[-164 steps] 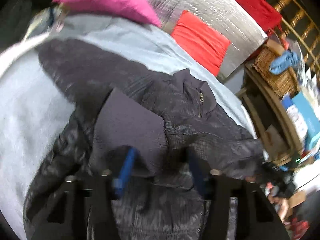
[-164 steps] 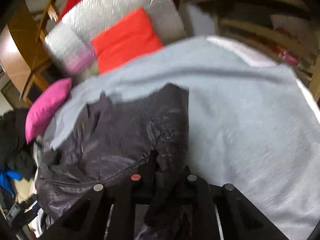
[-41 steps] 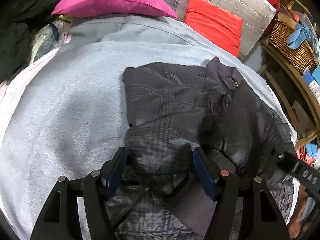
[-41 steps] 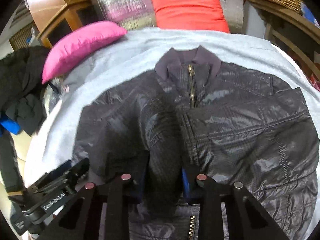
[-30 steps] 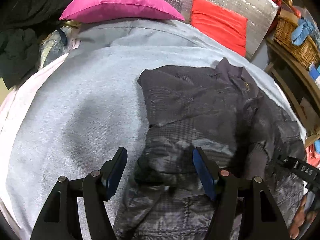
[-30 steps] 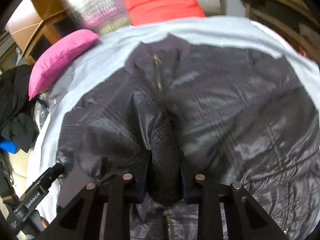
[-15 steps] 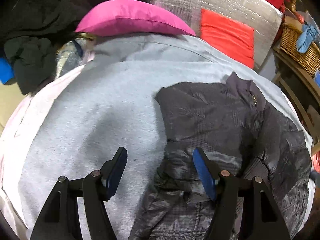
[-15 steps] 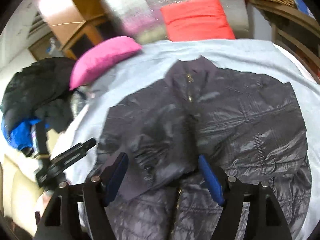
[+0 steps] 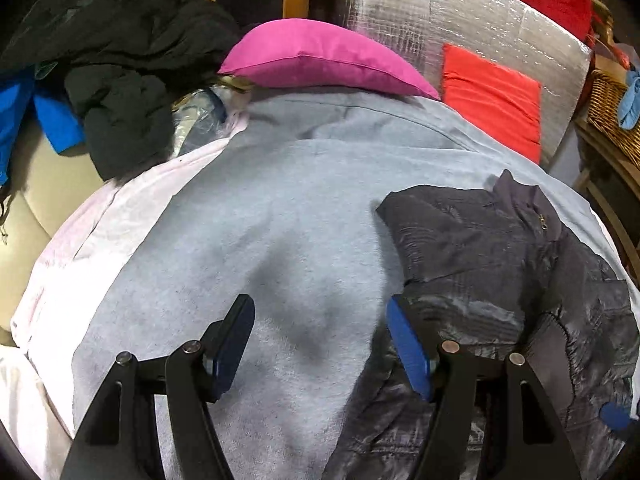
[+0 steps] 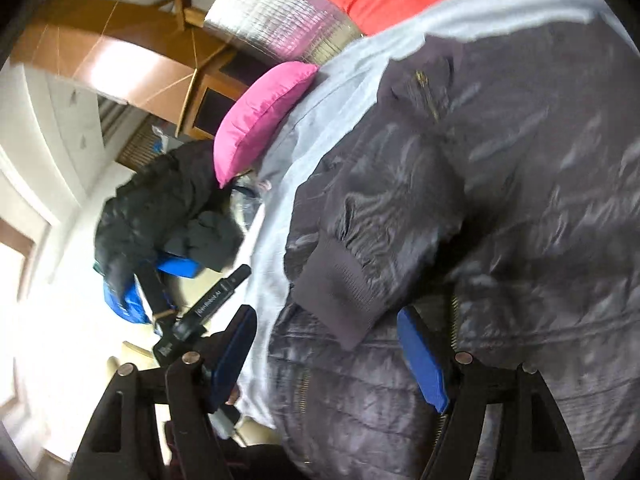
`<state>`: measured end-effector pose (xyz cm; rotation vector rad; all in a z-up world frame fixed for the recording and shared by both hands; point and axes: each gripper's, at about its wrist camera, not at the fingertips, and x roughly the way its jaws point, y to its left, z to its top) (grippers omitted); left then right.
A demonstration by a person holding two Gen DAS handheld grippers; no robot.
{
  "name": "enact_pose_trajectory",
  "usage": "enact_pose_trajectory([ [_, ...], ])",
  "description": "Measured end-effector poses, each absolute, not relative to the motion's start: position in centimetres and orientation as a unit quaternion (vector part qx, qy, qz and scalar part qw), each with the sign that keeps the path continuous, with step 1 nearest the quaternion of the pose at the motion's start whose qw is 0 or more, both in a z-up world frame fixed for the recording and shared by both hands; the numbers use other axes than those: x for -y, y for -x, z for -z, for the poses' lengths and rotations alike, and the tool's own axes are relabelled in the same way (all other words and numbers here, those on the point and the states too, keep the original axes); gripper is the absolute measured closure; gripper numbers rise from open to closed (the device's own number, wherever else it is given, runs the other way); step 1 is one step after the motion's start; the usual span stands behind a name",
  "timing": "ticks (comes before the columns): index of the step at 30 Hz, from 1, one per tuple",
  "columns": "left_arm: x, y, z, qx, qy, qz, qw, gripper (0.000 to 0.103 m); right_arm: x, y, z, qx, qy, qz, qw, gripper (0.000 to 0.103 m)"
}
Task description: Fold large clothes
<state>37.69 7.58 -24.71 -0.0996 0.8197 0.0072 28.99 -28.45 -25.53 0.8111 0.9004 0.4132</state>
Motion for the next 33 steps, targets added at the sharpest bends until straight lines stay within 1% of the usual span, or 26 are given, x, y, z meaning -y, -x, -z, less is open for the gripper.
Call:
enact_pose_trajectory([
  [5, -6.8, -37.7, 24.8, -0.395, 0.037, -0.008, 0.918, 0.034, 27.3, -30.4, 28.7, -0.437, -0.42, -0.211, 0.767, 0.027],
  [9, -5.9, -37.7, 24.7, -0.394, 0.034, 0.0, 0.918, 0.034, 26.1, -32.4, 31.6, -0.455, -0.437, -0.183, 0.754, 0.027],
  [11, -5.3, -37.7, 24.6, -0.392, 0.027, 0.007, 0.92, 0.034, 25.7, -33.3, 31.8, -0.443, -0.439, -0.174, 0.762, 0.029],
  [13, -4.6, -37.7, 24.4, -0.386, 0.012, 0.01, 0.923, 0.034, 25.3, -34.0, 31.4, -0.43, -0.43, -0.166, 0.777, 0.038],
  [14, -4.3, -37.7, 24.3, -0.382, 0.005, 0.01, 0.924, 0.034, 25.1, -34.3, 31.3, -0.433, -0.423, -0.16, 0.78, 0.059],
  [15, -3.9, -37.7, 24.0, -0.376, -0.004, 0.011, 0.927, 0.034, 24.7, -34.6, 31.2, -0.44, -0.409, -0.153, 0.785, 0.074],
  [16, -3.5, -37.5, 23.7, -0.367, -0.011, 0.014, 0.93, 0.034, 24.6, -34.7, 31.1, -0.441, -0.402, -0.15, 0.788, 0.074],
  [18, -2.8, -37.0, 23.0, -0.352, -0.018, 0.019, 0.936, 0.034, 24.7, -34.3, 30.6, -0.429, -0.397, -0.149, 0.797, 0.079],
  [22, -1.4, -35.7, 21.7, -0.317, -0.048, 0.027, 0.947, 0.034, 26.7, -32.9, 28.4, -0.389, -0.41, -0.167, 0.808, 0.082],
  [24, -0.6, -35.1, 21.3, -0.302, -0.066, 0.028, 0.951, 0.034, 28.9, -32.2, 27.1, -0.349, -0.44, -0.193, 0.804, 0.082],
  [27, 0.5, -34.9, 21.3, -0.3, -0.083, 0.032, 0.95, 0.034, 32.7, -31.9, 25.9, -0.307, -0.474, -0.193, 0.802, 0.082],
  [30, 1.4, -35.0, 21.4, -0.308, -0.091, 0.037, 0.946, 0.034, 36.2, -32.2, 25.8, -0.292, -0.496, -0.173, 0.8, 0.083],
  [33, 2.3, -35.1, 21.4, -0.308, -0.095, 0.043, 0.946, 0.034, 38.7, -32.9, 26.5, -0.294, -0.51, -0.156, 0.793, 0.083],
])
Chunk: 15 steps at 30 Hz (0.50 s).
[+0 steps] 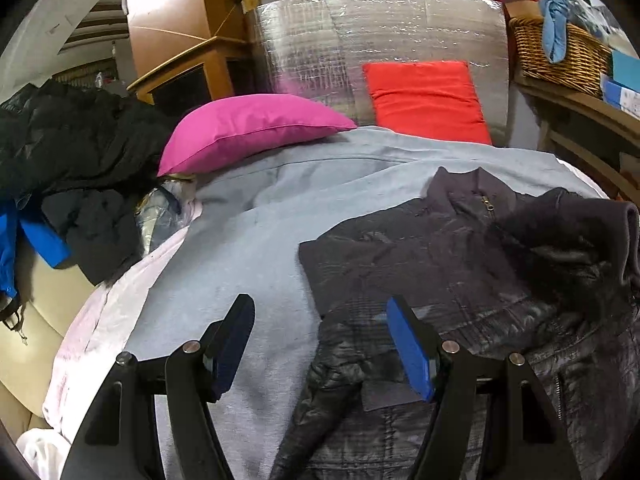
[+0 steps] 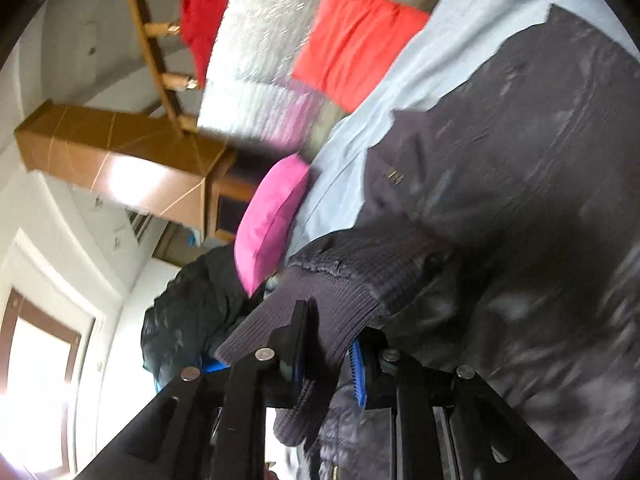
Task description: Fold large clothes
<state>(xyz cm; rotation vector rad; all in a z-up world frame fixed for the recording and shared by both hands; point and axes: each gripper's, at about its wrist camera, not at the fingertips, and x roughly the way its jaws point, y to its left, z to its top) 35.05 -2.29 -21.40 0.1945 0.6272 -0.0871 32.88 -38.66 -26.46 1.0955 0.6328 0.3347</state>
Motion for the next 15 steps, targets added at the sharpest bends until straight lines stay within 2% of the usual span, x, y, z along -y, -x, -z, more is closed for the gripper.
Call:
enact_pose_trajectory([
  [15, 6.1, -35.9, 22.4, -0.312, -0.134, 0.048, 0.939, 0.034, 44.3, -35.0, 27.7, -0.296, -0.539, -0.151, 0.774, 0.083],
])
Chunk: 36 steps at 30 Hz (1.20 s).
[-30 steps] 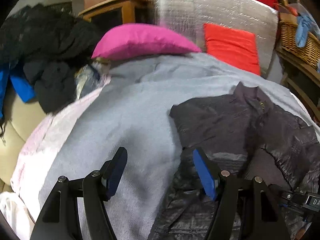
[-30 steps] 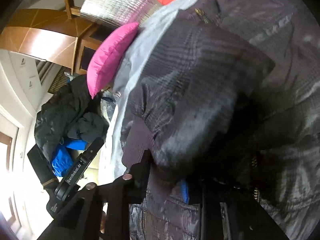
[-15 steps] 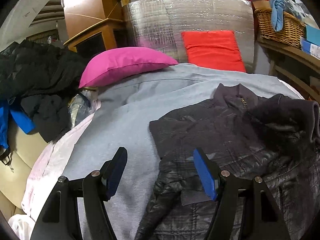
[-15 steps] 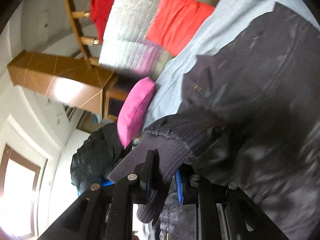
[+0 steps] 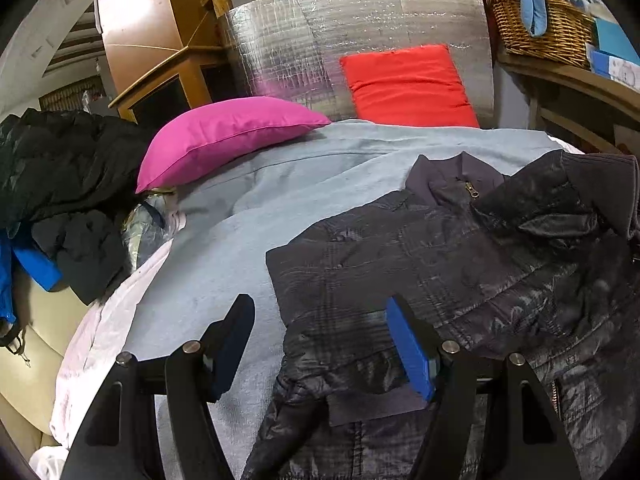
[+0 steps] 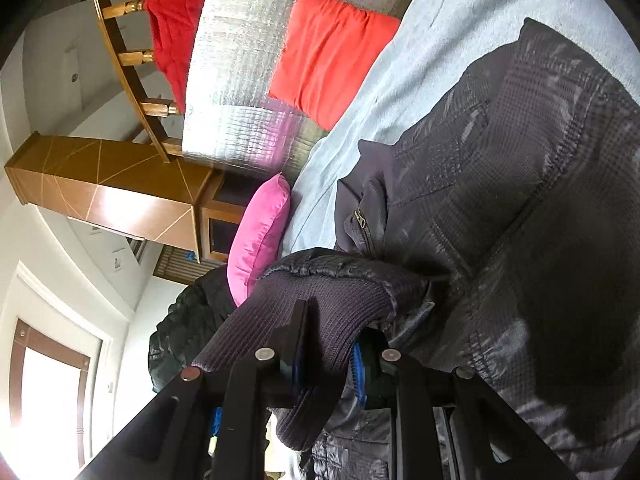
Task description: Fold large clothes
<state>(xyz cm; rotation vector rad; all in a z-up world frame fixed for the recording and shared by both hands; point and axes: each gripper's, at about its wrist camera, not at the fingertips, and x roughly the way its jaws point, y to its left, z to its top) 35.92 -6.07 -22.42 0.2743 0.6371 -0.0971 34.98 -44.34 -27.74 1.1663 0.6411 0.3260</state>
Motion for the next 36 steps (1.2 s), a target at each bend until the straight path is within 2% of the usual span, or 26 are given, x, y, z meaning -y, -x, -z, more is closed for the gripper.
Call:
enact_pose_trajectory([
  [36, 4.2, -35.3, 21.0, -0.294, -0.106, 0.034, 0.949, 0.034, 44.8, -35.3, 28.0, -0.292, -0.549, -0.157, 0.767, 0.083],
])
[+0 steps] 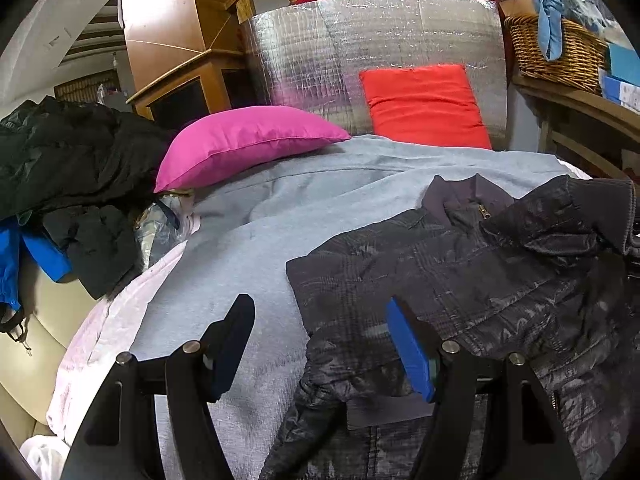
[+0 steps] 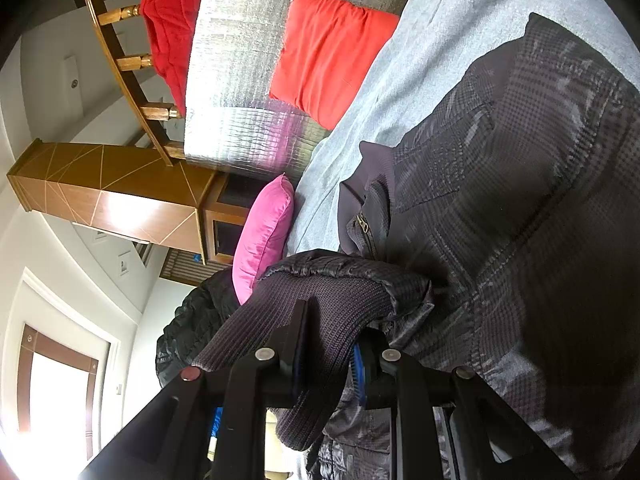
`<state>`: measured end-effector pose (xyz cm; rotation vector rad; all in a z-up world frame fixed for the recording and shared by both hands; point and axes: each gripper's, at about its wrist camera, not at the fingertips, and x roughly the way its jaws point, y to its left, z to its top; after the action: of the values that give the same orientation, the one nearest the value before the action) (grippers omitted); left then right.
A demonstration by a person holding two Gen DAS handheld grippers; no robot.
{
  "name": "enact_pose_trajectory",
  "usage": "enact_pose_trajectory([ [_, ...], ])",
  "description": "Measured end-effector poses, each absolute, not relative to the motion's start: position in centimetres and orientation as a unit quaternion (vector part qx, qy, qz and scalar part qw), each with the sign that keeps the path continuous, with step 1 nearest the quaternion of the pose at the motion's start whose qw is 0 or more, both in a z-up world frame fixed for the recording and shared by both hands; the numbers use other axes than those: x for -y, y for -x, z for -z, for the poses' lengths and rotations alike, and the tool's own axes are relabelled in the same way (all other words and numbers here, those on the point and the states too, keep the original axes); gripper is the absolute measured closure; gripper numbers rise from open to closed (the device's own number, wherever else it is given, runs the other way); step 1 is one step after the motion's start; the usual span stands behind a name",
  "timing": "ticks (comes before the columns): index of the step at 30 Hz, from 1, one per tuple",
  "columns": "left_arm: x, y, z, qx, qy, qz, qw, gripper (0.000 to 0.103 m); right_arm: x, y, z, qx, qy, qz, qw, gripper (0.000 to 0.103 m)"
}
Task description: Fold large clothes
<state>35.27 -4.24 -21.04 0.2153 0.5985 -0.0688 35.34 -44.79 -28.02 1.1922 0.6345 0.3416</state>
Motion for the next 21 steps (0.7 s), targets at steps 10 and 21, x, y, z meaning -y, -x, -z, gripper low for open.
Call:
enact_pose_trajectory([
  [10, 4.3, -35.3, 21.0, -0.295, -0.103, 0.036, 0.949, 0.034, 45.8, -35.6, 28.3, -0.294, -0.575, -0.141, 0.75, 0.081],
  [21, 4.8, -39.8, 24.9, -0.4, -0.065, 0.061, 0.912, 0.034, 50.3, -32.9, 23.8, -0.271, -0.532, -0.077, 0.798, 0.017],
])
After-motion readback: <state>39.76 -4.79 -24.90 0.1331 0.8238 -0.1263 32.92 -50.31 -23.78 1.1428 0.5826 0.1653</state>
